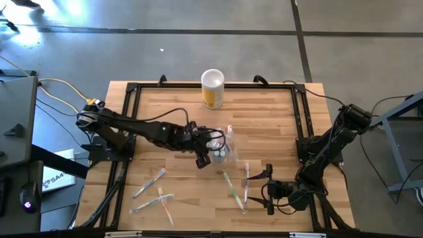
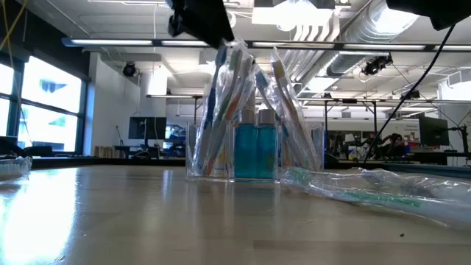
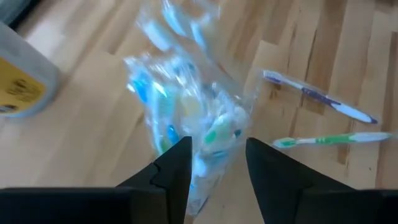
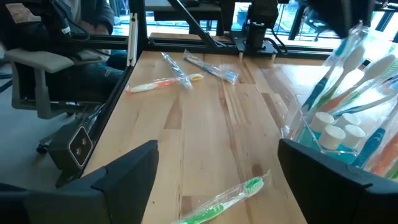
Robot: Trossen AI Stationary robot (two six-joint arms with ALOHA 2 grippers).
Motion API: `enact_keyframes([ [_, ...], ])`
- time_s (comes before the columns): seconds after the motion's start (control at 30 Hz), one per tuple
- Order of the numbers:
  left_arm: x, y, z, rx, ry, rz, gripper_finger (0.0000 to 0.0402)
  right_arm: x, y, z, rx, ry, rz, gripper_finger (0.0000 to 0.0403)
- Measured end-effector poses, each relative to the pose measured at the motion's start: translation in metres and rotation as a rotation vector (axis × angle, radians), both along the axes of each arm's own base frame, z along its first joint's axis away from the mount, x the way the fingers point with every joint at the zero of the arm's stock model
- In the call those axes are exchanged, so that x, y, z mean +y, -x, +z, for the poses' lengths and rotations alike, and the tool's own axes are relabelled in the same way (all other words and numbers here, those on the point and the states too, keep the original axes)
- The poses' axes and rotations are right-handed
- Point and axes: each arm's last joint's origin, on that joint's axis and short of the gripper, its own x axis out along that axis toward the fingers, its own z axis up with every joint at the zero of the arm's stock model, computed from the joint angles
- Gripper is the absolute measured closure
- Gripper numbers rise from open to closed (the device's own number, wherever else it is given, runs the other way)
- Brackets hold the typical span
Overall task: Pick & Place toothbrushing station
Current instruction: Put the blue toothbrush into the left part of the transparent organizer
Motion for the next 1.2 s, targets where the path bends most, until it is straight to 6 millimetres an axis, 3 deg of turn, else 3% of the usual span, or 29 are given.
enact_keyframes([
  [0.27, -0.012, 0.021, 0.056, 0.070, -0.024, -0.033, 0.0254, 0.000, 0.000, 0.000, 0.001, 0.000, 0.001, 0.0081],
  [0.47, -0.039, 0.048, 0.057, 0.229, 0.009, -0.054, 0.0254, 0.000, 0.000, -0.001, 0.009, -0.003, 0.007, 0.0081],
  [0.6, -0.057, 0.069, 0.037, 0.383, 0.005, -0.013, 0.0254, 0.001, 0.000, -0.001, 0.021, -0.019, 0.035, 0.0081],
  [0.93, -0.090, 0.094, -0.034, 0.543, -0.014, -0.014, 0.0254, 0.001, 0.000, -0.001, 0.024, -0.034, 0.038, 0.0081],
  [1.2, -0.092, 0.107, -0.082, 0.652, 0.125, 0.079, 0.0254, -0.004, -0.005, -0.002, 0.037, -0.023, 0.022, 0.0081],
])
